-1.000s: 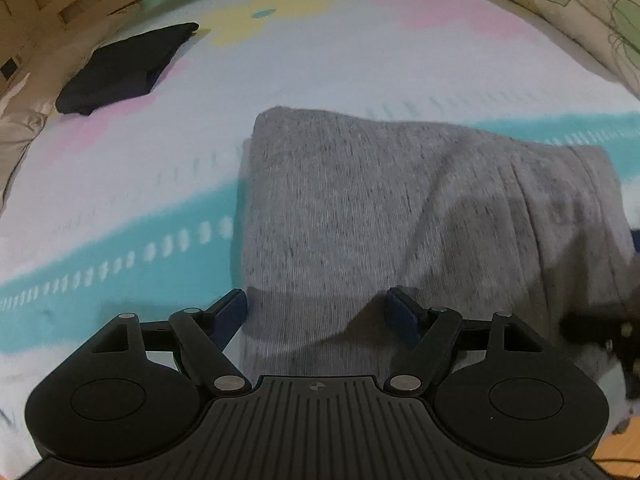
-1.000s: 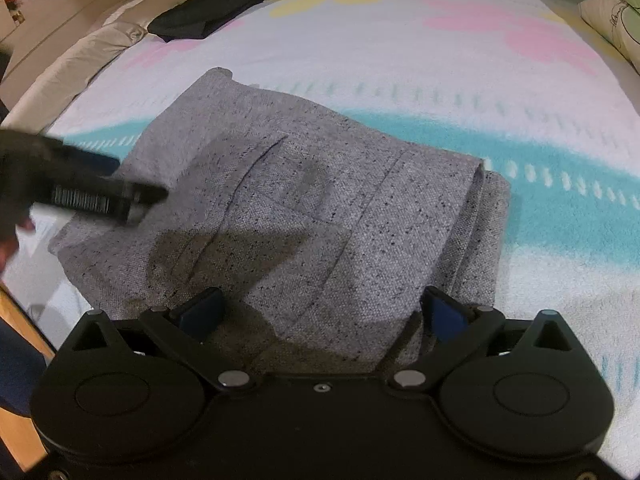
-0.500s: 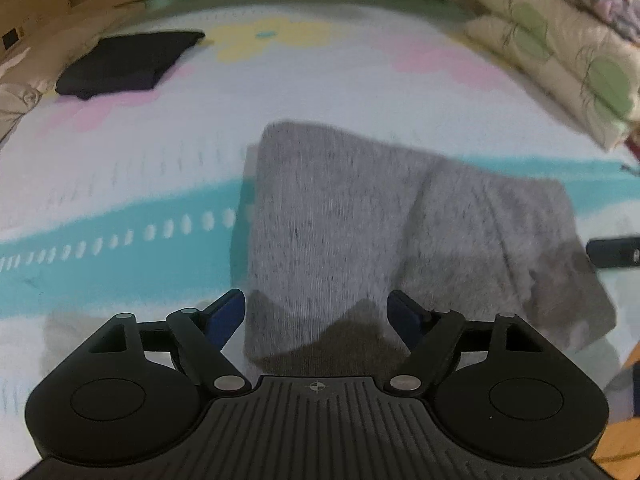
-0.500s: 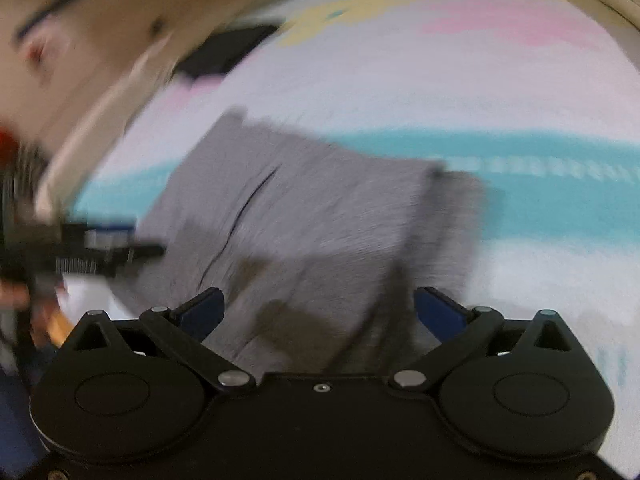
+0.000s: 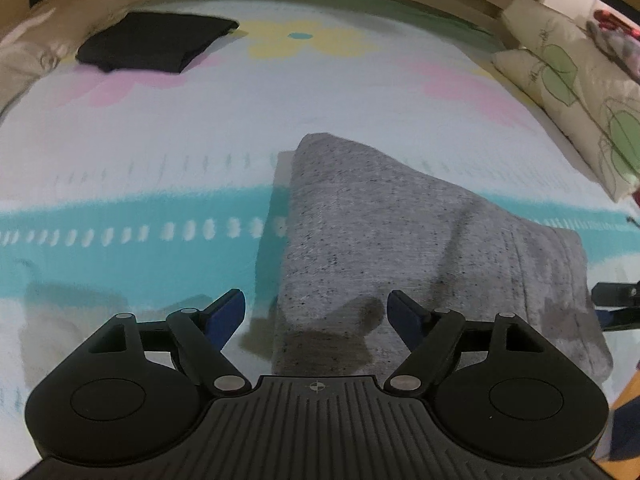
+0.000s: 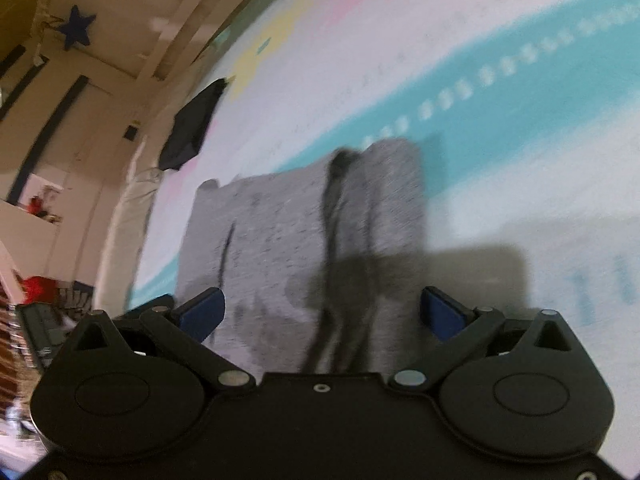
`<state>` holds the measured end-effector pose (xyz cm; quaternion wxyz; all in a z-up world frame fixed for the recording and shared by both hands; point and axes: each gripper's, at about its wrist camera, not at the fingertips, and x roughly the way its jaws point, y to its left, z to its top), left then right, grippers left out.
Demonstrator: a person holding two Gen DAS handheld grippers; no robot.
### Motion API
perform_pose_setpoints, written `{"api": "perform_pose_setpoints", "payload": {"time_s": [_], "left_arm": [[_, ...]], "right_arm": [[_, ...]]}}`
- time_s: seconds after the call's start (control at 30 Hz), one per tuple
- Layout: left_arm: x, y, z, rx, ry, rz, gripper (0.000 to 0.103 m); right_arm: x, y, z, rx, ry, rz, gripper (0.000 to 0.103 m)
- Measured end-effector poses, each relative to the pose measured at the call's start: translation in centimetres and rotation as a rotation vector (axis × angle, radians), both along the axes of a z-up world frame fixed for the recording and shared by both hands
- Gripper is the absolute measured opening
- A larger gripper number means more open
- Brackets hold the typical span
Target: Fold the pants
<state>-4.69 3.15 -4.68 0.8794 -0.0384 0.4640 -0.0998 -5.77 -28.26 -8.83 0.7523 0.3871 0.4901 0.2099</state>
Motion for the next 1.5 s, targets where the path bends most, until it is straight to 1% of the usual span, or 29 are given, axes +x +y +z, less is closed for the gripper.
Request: {"api": "perform_pose_setpoints", "payload": {"time_s": [0.13, 0.2, 0.3, 0.43, 0.5, 0.53, 0.63, 0.67, 0.73, 0.77, 0.9, 1.03, 1.1, 1.17, 1.3, 1.33, 1.4, 1.43, 1.47, 1.5], "left_arm": [[0.6, 1.1, -0.7, -0.063, 0.029, 0.034, 0.077], [1.0, 1.5, -1.0, -0.094, 0.043, 0.046, 0.077], [1.5, 1.8, -1.4, -0.115, 0.056, 0.051, 0.077], [2.4, 1.7, -2.3, -0.118, 0.089, 0.041, 0.077], [2.7, 1.7, -2.5, -0.127, 0.083, 0.041, 0.079], [2.8, 1.6, -2.6, -0.13, 0.079, 0.036, 0.082], [3.4, 1.1, -2.9, -0.148, 0.073, -0.006, 0.095], [3.5, 0.7, -3.0, -0.152, 0.072, -0.027, 0.097], [3.8, -0.4, -3.3, -0.16, 0.067, -0.09, 0.098], [3.9, -0.9, -3.3, -0.17, 0.067, -0.126, 0.103], [4.1, -2.8, -3.5, -0.147, 0.036, -0.192, 0.102], [4.4, -2.2, -3.7, -0.204, 0.046, -0.178, 0.102], [4.4, -1.9, -3.7, -0.216, 0.048, -0.18, 0.102], [4.3, -1.9, -3.7, -0.209, 0.047, -0.181, 0.102], [4.2, -2.4, -3.7, -0.178, 0.033, -0.156, 0.101], [4.1, -2.7, -3.7, -0.171, 0.03, -0.142, 0.101], [3.8, -3.0, -3.4, -0.168, 0.017, -0.108, 0.091], [3.5, -3.2, -3.1, -0.16, 0.007, -0.098, 0.08], [3.2, -3.5, -2.9, -0.144, -0.001, -0.093, 0.066], [2.9, -3.9, -2.5, -0.117, -0.007, -0.089, 0.058]], "right_arm": [[1.0, 1.2, 0.2, -0.014, -0.017, 0.029, 0.103], [1.3, 1.4, 0.1, 0.002, -0.016, 0.025, 0.103], [1.6, 1.7, -0.1, 0.034, -0.01, 0.011, 0.103], [1.8, 2.3, -0.3, 0.032, -0.015, 0.004, 0.103], [1.7, 2.5, -0.2, 0.023, -0.028, 0.006, 0.103], [1.6, 2.5, -0.2, 0.019, -0.036, 0.009, 0.103], [1.3, 2.4, -0.3, 0.022, -0.056, 0.01, 0.103], [1.3, 2.4, -0.3, 0.027, -0.06, 0.008, 0.103], [1.2, 2.1, -0.5, 0.041, -0.066, 0.005, 0.103], [1.3, 2.0, -0.5, 0.048, -0.065, 0.006, 0.103], [1.5, 1.5, -0.9, 0.086, -0.054, -0.008, 0.103], [1.7, 2.0, -0.6, 0.069, -0.065, 0.01, 0.103], [1.9, 2.5, -0.4, 0.049, -0.09, 0.04, 0.103], [2.1, 2.8, -0.4, 0.045, -0.096, 0.05, 0.103], [2.6, 2.5, -0.5, 0.078, -0.053, 0.035, 0.103], [2.7, 2.4, -0.6, 0.088, -0.049, 0.031, 0.103], [2.7, 2.5, -0.6, 0.084, -0.055, 0.038, 0.103], [2.7, 2.6, -0.5, 0.074, -0.062, 0.045, 0.103], [2.6, 2.8, -0.3, 0.06, -0.071, 0.052, 0.101], [2.5, 3.0, -0.1, 0.035, -0.08, 0.065, 0.098]]}}
